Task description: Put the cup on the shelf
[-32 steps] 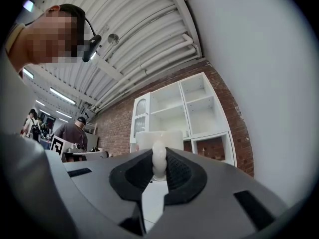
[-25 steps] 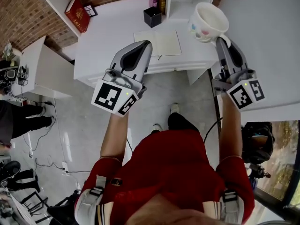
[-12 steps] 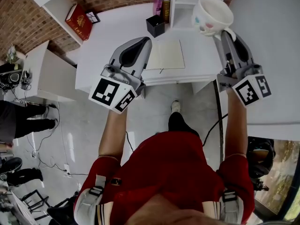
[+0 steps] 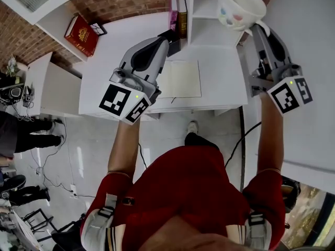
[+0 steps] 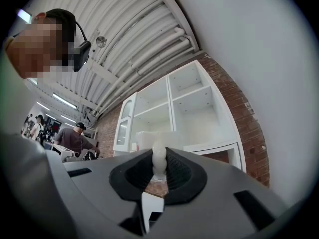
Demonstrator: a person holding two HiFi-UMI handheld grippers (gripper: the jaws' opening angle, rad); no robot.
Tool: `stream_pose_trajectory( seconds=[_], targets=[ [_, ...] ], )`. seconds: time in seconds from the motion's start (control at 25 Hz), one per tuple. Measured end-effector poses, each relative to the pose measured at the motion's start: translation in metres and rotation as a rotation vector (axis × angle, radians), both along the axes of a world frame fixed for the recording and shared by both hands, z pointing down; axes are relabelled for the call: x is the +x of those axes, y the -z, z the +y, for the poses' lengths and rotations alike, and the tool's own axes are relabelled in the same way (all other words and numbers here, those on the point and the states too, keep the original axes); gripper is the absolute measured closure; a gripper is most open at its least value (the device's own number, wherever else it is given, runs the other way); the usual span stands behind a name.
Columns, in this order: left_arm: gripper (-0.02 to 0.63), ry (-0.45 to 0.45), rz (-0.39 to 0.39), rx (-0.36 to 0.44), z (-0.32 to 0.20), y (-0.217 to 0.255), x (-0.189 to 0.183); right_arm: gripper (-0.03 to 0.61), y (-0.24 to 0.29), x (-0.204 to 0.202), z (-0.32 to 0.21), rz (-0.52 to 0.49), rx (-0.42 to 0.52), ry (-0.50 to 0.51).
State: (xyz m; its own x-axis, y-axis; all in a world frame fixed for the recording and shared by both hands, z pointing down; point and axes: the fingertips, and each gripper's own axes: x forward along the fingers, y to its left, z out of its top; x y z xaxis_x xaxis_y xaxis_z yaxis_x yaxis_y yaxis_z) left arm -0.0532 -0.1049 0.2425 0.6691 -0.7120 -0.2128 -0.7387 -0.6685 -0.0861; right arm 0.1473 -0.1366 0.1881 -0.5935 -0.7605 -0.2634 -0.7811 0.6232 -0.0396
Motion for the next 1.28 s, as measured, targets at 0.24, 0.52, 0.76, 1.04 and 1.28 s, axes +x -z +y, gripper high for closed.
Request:
stream_pose_trajectory(
  seconds=[0.24,0.52,0.76,1.04,1.28],
  targets=[
    [0.609,0.024,-0.002,0.004,-0.057,0.005,0.023,0.540,0.024,0.016,-0.065,0.006,0.015,0.055],
    [0.608,0.047,0.000,0.017,-0.101,0.013,0.046,0.540,0.050,0.026,-0.118,-0.009,0.026,0.125],
    [0.607,0.041,-0.012,0.024,-0.121,0.018,0.049,0.540,0.067,0.023,-0.148,0.017,0.043,0.124],
    [0.609,0.004,-0.018,0.026,-0.137,0.021,0.038,0.540,0.082,0.008,-0.177,-0.004,0.014,0.119],
    [0.608,-0.025,-0.018,0.026,-0.146,0.023,0.023,0.540,0.093,0.002,-0.206,0.011,-0.018,0.036]
  ],
)
